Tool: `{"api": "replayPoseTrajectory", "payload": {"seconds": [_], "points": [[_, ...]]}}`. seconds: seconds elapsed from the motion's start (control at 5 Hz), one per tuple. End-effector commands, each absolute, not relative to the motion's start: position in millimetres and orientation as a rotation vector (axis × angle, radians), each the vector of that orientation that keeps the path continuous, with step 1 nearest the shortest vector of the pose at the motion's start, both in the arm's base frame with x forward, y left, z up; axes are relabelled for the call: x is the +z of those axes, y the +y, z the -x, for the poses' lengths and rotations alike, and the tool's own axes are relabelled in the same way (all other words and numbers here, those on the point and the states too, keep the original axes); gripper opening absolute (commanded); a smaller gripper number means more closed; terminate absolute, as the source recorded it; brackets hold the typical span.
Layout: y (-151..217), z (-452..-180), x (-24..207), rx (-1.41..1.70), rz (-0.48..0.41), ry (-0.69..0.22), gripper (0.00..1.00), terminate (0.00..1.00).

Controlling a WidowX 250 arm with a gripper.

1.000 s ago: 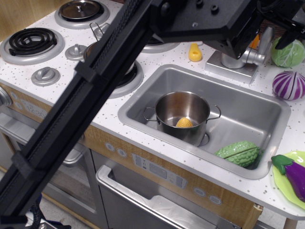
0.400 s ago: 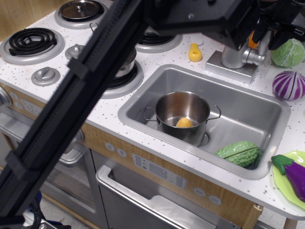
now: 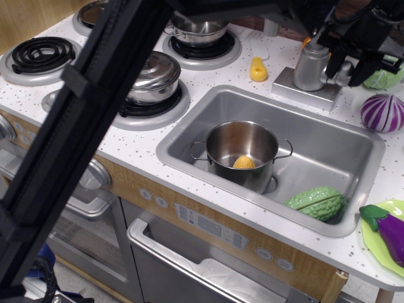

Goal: Turn lever vertical to front

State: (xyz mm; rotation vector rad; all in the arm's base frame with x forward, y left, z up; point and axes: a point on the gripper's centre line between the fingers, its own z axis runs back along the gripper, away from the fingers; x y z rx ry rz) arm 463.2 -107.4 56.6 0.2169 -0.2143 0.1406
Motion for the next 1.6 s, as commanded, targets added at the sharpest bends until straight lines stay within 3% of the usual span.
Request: {"api": "replayPoseTrajectory", "payload": {"seconds": [0.0, 0.2, 0.8, 1.0, 1.2, 1.4], "points": [[-109.8, -460.6, 82.8, 0.14, -0.15, -0.239, 0.0, 0.0], [-107.6, -464.0, 66.2, 0.126, -0.103, -0.224, 0.0, 0.0], [-103.0, -474.1, 51.4, 0.101, -0.092, -0.209, 0.0, 0.0], [-103.3, -473.6, 53.9, 0.092, -0.1, -0.212, 1.0, 0.0], [-103.8, -472.0, 68.0, 0.076, -0.146, -0.203, 1.0, 0.0], [-104.3, -465.5, 86.5, 0.059, -0.194, -0.21, 1.0, 1.0]]}}
